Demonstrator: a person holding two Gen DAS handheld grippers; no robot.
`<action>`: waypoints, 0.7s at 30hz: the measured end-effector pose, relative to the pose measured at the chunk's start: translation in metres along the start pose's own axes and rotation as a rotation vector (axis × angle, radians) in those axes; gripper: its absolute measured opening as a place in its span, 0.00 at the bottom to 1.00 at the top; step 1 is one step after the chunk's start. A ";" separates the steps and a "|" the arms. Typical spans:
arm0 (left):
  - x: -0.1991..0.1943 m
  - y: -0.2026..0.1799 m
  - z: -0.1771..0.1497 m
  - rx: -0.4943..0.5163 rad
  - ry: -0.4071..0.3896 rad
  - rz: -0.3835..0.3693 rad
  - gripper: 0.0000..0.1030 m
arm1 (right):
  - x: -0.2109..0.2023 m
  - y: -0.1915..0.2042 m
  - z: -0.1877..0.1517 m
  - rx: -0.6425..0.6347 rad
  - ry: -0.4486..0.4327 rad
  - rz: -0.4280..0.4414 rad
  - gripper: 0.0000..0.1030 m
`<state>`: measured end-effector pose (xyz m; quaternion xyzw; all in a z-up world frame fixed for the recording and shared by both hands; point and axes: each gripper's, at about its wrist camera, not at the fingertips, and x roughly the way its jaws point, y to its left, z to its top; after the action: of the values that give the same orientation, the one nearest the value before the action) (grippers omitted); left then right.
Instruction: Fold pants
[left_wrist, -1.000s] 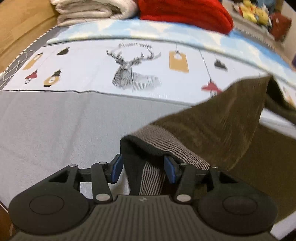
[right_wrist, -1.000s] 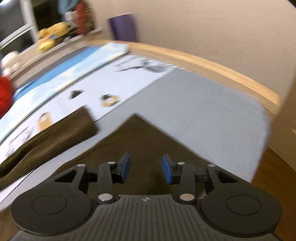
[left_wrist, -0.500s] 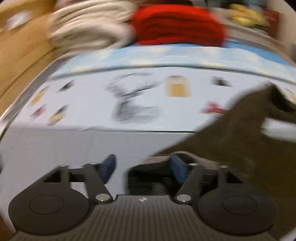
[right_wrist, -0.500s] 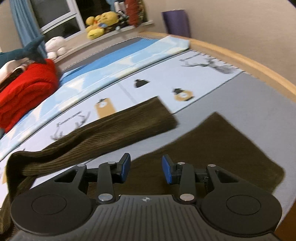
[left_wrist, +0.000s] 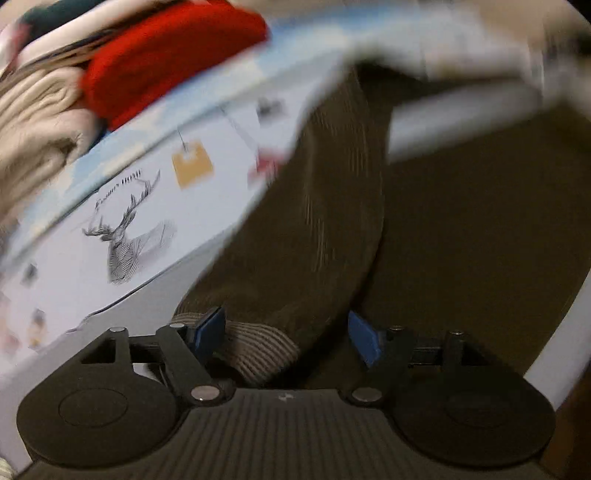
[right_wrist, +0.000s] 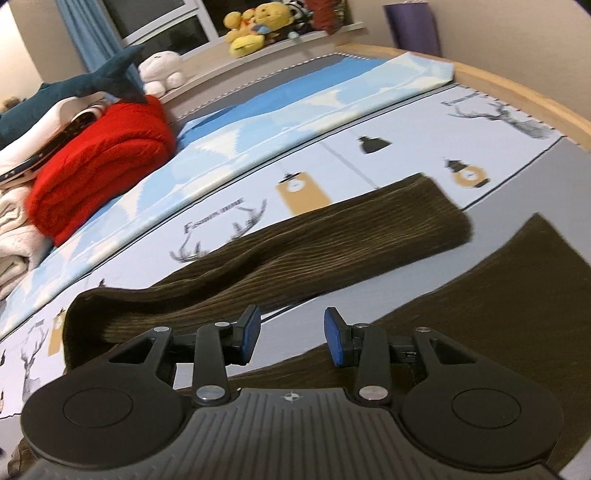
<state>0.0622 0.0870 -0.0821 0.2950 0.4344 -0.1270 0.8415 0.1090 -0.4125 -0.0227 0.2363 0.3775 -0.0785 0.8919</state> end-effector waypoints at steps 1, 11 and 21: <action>0.006 -0.004 -0.001 0.048 0.014 0.030 0.47 | 0.003 0.002 -0.001 0.003 0.007 0.005 0.39; 0.027 0.163 0.039 -0.777 -0.091 0.644 0.29 | 0.030 0.015 0.002 0.016 0.033 0.000 0.39; 0.048 0.068 0.130 -0.641 -0.251 -0.012 0.31 | 0.075 0.005 0.017 0.128 0.058 0.003 0.39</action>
<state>0.2077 0.0642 -0.0359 -0.0051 0.3468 -0.0243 0.9376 0.1740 -0.4136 -0.0643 0.2956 0.3970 -0.0945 0.8638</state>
